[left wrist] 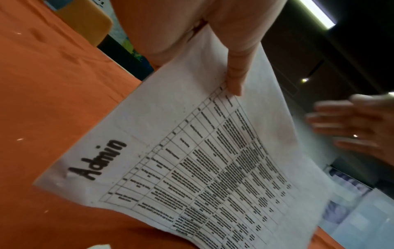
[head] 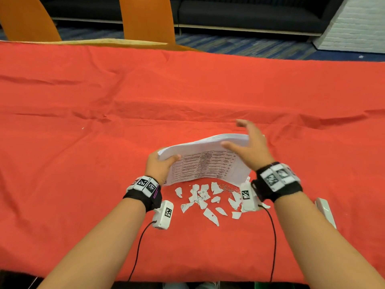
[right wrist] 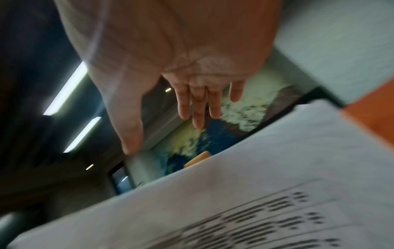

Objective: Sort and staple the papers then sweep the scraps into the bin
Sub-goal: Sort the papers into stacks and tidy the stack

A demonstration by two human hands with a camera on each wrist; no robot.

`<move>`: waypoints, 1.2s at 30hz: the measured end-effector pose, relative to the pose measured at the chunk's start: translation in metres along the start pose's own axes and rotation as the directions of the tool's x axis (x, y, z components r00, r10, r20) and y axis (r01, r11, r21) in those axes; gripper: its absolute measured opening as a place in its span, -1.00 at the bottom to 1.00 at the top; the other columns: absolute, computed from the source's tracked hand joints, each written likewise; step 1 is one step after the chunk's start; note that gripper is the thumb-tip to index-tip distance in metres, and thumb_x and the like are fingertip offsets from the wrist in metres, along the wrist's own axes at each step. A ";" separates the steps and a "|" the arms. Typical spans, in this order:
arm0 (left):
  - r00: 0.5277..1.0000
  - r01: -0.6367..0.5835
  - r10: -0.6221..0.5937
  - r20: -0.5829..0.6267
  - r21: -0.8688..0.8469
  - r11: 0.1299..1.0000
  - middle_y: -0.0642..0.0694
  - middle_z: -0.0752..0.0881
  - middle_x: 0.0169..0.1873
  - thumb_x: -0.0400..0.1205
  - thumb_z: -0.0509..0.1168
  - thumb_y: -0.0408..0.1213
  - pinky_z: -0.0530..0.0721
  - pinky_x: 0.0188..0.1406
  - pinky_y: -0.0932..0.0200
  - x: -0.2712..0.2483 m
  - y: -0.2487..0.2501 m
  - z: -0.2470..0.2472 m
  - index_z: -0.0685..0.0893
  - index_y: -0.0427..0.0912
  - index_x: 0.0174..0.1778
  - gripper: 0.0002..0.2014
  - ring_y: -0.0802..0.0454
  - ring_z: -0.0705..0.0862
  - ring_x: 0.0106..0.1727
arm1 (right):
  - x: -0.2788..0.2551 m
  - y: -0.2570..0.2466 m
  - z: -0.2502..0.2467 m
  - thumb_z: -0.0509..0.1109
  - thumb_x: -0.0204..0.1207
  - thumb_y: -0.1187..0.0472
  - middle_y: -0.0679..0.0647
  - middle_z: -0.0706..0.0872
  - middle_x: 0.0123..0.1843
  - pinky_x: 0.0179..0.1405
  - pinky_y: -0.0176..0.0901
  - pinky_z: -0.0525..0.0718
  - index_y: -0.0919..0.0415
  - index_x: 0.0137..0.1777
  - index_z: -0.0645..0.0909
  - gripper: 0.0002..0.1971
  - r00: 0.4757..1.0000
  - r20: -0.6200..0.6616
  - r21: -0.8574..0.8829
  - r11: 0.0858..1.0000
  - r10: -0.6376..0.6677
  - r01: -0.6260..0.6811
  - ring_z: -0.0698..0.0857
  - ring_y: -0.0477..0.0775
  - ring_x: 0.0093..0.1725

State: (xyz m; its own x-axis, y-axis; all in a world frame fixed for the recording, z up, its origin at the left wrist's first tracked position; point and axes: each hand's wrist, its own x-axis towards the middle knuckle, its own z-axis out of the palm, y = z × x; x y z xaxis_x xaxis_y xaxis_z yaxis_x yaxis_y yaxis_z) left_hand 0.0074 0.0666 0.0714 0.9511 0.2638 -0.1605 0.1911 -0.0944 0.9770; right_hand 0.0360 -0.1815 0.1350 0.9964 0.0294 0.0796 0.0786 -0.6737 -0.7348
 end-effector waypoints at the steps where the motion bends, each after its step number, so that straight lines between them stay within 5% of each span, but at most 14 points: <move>1: 1.000 -0.023 0.023 0.015 0.009 1.000 -0.07 0.79 -0.23 0.49 0.48 -0.37 0.63 -0.35 0.47 0.000 0.003 0.003 0.74 -0.25 -0.04 -0.85 0.14 0.73 -0.26 | 0.004 -0.014 0.011 0.57 0.30 -0.13 -0.11 0.48 0.49 0.53 -0.05 0.29 -0.02 0.54 0.35 -0.19 0.993 0.082 -0.114 0.989 -0.088 0.097 0.42 -0.09 0.47; 5: 0.992 -0.106 0.103 0.079 0.042 0.993 -0.03 0.75 -0.32 0.49 0.43 -0.46 0.58 -0.31 0.40 -0.004 0.014 0.013 0.75 -0.13 -0.17 -0.87 0.19 0.66 -0.34 | 0.020 -0.043 0.060 0.51 0.40 -0.01 -0.05 0.50 0.53 0.65 0.07 0.02 -0.06 0.53 0.37 -0.31 0.908 0.365 -0.394 0.850 -0.205 0.350 0.34 0.03 0.60; 9: 0.983 -0.159 0.148 0.109 0.096 0.983 -0.17 0.71 -0.37 0.46 0.44 -0.44 0.58 -0.31 0.06 -0.005 0.023 0.019 0.75 -0.07 -0.31 -0.85 0.05 0.59 -0.31 | 0.025 -0.043 0.065 0.32 0.54 0.08 0.01 0.81 0.01 0.46 0.04 0.35 -0.04 0.00 0.69 -0.87 0.879 0.440 -0.501 0.761 -0.186 0.412 0.69 0.12 0.17; 13: 0.975 -0.179 0.155 0.160 0.148 0.973 -0.13 0.62 -0.41 0.44 0.49 -0.33 0.47 -0.36 0.10 0.003 0.029 0.010 0.68 -0.30 -0.30 -0.86 0.05 0.51 -0.35 | 0.025 -0.038 0.026 0.34 0.53 0.22 0.06 0.82 -0.17 -0.10 0.00 0.69 0.03 -0.12 0.72 -0.87 0.933 0.308 -0.365 0.882 -0.187 0.297 0.75 0.16 -0.12; 17: 0.977 -0.174 0.166 0.136 0.047 0.984 -0.12 0.69 -0.35 0.41 0.56 -0.27 0.53 -0.30 0.10 0.011 0.043 -0.004 0.74 -0.24 -0.26 -0.85 0.03 0.59 -0.31 | 0.027 -0.036 -0.030 0.46 0.46 0.27 -0.02 0.64 -0.38 -0.28 -0.14 0.47 0.19 -0.31 0.67 -0.87 0.982 0.084 0.003 0.985 -0.170 0.170 0.52 -0.08 -0.36; 19: 0.983 -0.142 0.155 0.097 -0.131 0.981 -0.07 0.77 -0.28 0.39 0.56 -0.32 0.63 -0.19 0.11 0.010 0.057 0.001 0.76 -0.16 -0.19 -0.86 0.02 0.67 -0.25 | 0.024 -0.035 -0.048 0.50 0.43 0.31 0.03 0.58 -0.38 -0.29 -0.15 0.43 0.33 -0.27 0.67 -0.89 0.986 0.013 0.157 0.974 -0.166 0.162 0.47 -0.10 -0.31; 23: 0.981 -0.109 0.173 0.086 -0.492 0.864 -0.01 0.84 -0.16 0.57 0.37 -0.43 0.75 -0.01 0.09 0.008 0.087 0.027 0.70 -0.16 -0.01 -0.87 0.06 0.78 -0.11 | 0.020 -0.019 -0.055 0.54 0.43 0.30 0.20 0.85 -0.13 -0.01 0.04 0.69 0.33 -0.07 0.76 -0.88 0.988 -0.126 0.448 0.884 -0.084 0.132 0.70 -0.02 -0.12; 27: 0.954 -0.290 0.300 -0.013 -0.303 0.908 0.02 0.78 -0.08 0.65 0.30 -0.35 0.69 0.06 0.07 0.000 0.104 0.047 0.64 -0.03 0.02 -0.88 0.06 0.74 -0.01 | 0.008 0.003 -0.033 0.53 0.43 0.37 -0.21 0.86 -0.14 0.03 -0.22 0.72 0.06 -0.03 0.75 -0.79 0.986 -0.158 0.644 0.762 0.053 0.062 0.80 -0.16 -0.07; 32: 0.944 -0.324 0.304 -0.129 -0.194 0.926 0.10 0.73 -0.14 0.67 0.28 -0.33 0.68 -0.08 0.36 -0.010 0.085 0.054 0.60 -0.07 0.07 -0.89 0.28 0.71 -0.13 | -0.011 0.020 0.001 0.51 0.43 0.40 -0.18 0.86 -0.19 -0.04 -0.21 0.75 0.10 -0.05 0.74 -0.80 0.980 -0.103 0.710 0.702 0.169 -0.046 0.79 -0.14 -0.12; 36: 0.967 -0.247 0.226 -0.118 -0.212 0.946 0.06 0.73 -0.12 0.67 0.26 -0.38 0.64 -0.13 0.42 -0.017 0.062 0.052 0.60 -0.22 0.16 -0.84 0.39 0.71 -0.16 | -0.021 0.031 0.018 0.53 0.40 0.39 -0.12 0.85 -0.12 0.15 0.01 0.71 0.05 -0.01 0.74 -0.75 0.975 -0.004 0.697 0.699 0.224 -0.158 0.77 0.02 0.02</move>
State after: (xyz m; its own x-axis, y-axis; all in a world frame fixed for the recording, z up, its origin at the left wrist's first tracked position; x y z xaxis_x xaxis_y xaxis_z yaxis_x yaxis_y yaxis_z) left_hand 0.0157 0.0063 0.1275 0.9343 0.3470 0.0821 -0.1056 0.0493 0.9932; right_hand 0.0186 -0.1900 0.0983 0.9885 -0.1249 -0.0847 -0.0804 0.0394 -0.9960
